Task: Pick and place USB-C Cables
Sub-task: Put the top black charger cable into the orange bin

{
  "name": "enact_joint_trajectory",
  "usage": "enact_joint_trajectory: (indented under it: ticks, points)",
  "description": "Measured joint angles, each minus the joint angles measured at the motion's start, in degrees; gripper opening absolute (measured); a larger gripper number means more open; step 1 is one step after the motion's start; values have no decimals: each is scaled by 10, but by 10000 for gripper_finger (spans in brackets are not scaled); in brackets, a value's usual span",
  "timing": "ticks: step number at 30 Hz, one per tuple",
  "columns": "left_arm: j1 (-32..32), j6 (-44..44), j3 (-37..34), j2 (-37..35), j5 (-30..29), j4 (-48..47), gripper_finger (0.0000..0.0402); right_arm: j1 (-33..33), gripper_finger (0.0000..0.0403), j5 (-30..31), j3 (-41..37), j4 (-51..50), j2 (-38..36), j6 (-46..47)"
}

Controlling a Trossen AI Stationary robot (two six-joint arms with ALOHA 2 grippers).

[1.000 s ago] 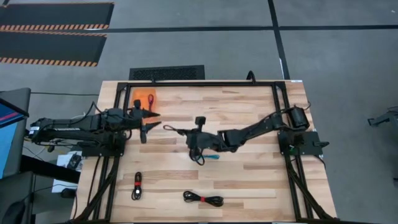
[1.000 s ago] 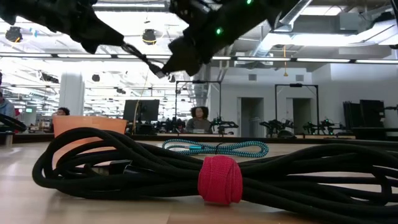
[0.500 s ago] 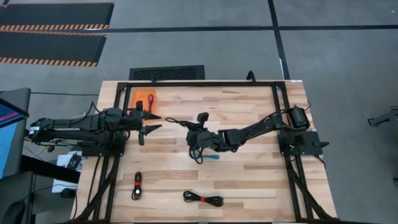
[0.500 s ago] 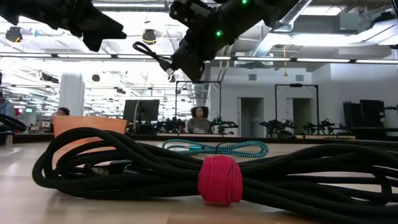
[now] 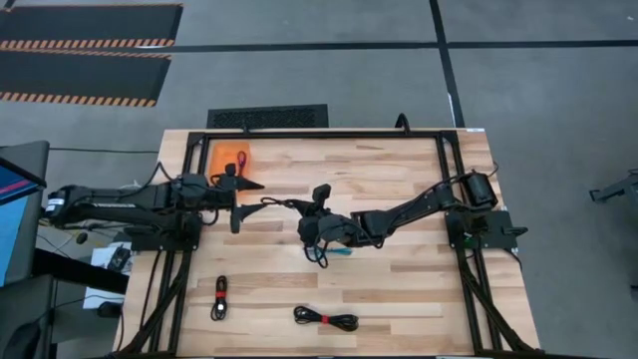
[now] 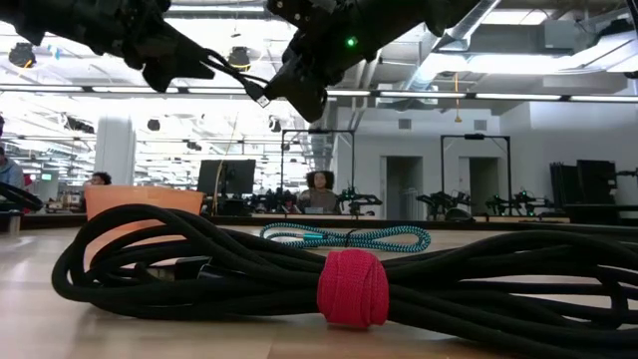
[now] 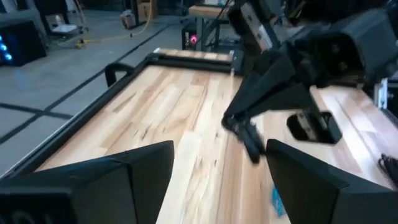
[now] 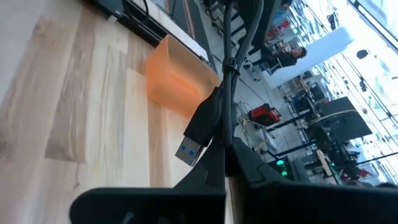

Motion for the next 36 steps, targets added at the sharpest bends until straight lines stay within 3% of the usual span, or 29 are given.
enact_joint_trajectory:
  ticks: [4, 8, 16, 18, 22, 29, 33, 36]
  points:
    - [0, 2, 0, 24, -3, 21, 232, -1, 8, -2, 0, 0, 0, 0]
    - [0, 18, 0, 40, -7, 25, 192, -1, 8, -2, 0, 0, 0, 0]
    - [-1, 50, 0, 44, 1, 43, 34, -2, 14, -12, 0, -5, 0, 19]
    - [0, 64, 0, 44, 1, 43, 11, -5, 16, -32, 0, -10, 0, 30]
    - [0, 79, 0, 44, -16, 37, 11, -17, 31, -50, 0, -14, 0, 77]
    - [0, 79, 0, 44, -74, 25, 2, -36, 107, -39, 0, -17, 0, 134]
    - [0, 84, 0, 44, -180, -4, 1, -45, 147, 42, 0, -31, 0, 199]
    - [0, 86, 0, 44, -289, -31, 1, -56, 167, 58, 0, -64, 0, 268]
